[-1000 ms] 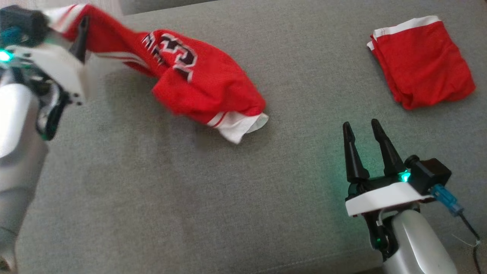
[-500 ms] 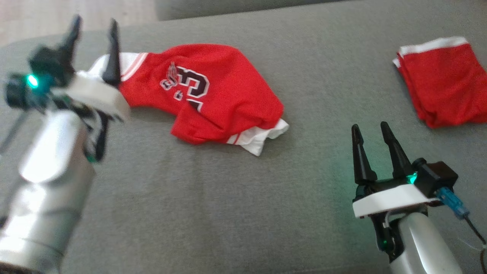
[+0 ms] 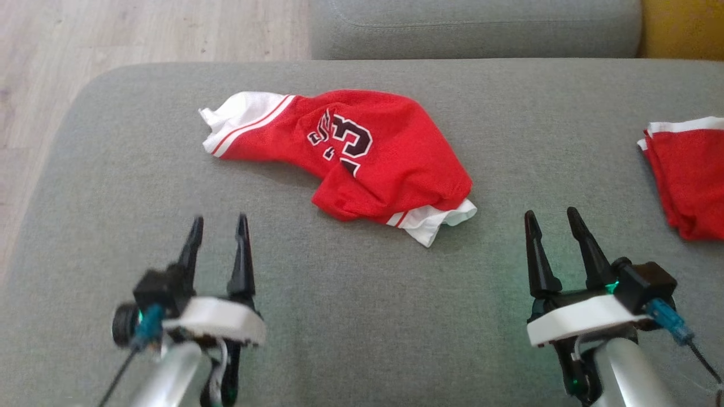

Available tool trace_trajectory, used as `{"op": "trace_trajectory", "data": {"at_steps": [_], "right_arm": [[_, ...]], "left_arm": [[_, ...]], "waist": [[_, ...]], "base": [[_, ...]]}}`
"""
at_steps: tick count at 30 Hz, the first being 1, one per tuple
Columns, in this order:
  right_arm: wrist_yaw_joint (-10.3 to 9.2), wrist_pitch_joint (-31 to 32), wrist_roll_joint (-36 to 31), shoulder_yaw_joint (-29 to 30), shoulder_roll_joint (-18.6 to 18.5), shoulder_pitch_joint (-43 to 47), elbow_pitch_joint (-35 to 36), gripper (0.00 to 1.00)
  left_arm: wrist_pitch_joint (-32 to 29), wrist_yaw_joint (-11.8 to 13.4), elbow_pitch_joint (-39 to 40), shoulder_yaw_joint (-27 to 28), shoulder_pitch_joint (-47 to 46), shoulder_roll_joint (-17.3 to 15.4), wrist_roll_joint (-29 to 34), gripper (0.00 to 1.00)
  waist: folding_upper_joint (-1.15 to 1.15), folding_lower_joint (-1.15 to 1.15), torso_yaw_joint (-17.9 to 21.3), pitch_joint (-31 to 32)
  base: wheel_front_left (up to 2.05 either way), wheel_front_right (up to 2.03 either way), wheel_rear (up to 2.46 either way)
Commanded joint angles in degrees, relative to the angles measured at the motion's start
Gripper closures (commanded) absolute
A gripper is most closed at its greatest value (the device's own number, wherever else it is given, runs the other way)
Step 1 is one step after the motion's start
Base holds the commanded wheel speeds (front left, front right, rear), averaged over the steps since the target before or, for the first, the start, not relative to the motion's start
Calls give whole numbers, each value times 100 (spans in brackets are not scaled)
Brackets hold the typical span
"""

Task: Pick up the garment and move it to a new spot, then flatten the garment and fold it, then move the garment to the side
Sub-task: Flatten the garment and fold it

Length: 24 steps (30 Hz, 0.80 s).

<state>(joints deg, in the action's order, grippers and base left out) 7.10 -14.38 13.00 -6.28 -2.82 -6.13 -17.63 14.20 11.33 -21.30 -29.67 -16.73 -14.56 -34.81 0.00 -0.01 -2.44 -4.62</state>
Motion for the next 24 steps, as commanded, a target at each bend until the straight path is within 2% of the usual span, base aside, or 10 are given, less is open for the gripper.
{"op": "trace_trajectory", "data": {"at_steps": [1,5,14,19,20,24], "right_arm": [[39,-62,-72,-110,-6,-94,147,0],[39,-62,-101,-50,-6,-126,139,0],[39,-39,-265,-65,-6,-714,11,0],[39,434,-23,-9,-6,-1488,-780,0],[39,632,165,8,-6,-1781,-1195,0],[39,879,412,57,-6,-2250,-2000,0]], "left_arm": [[59,71,254,255,-174,-69,14,0],[73,161,472,295,129,31,98,0],[78,84,601,300,-71,103,335,0],[79,22,526,307,-135,234,392,0],[79,-18,481,305,-159,296,418,0],[79,-86,408,345,-204,390,472,0]], "waist": [[0,1,-18,-9],[0,1,-73,-74],[0,1,-415,-429],[0,1,-667,-663],[0,1,-775,-732],[0,1,-940,-811]], "base": [[0,0,0],[0,0,0],[0,0,0],[0,0,0],[0,0,0],[0,0,0]]}}
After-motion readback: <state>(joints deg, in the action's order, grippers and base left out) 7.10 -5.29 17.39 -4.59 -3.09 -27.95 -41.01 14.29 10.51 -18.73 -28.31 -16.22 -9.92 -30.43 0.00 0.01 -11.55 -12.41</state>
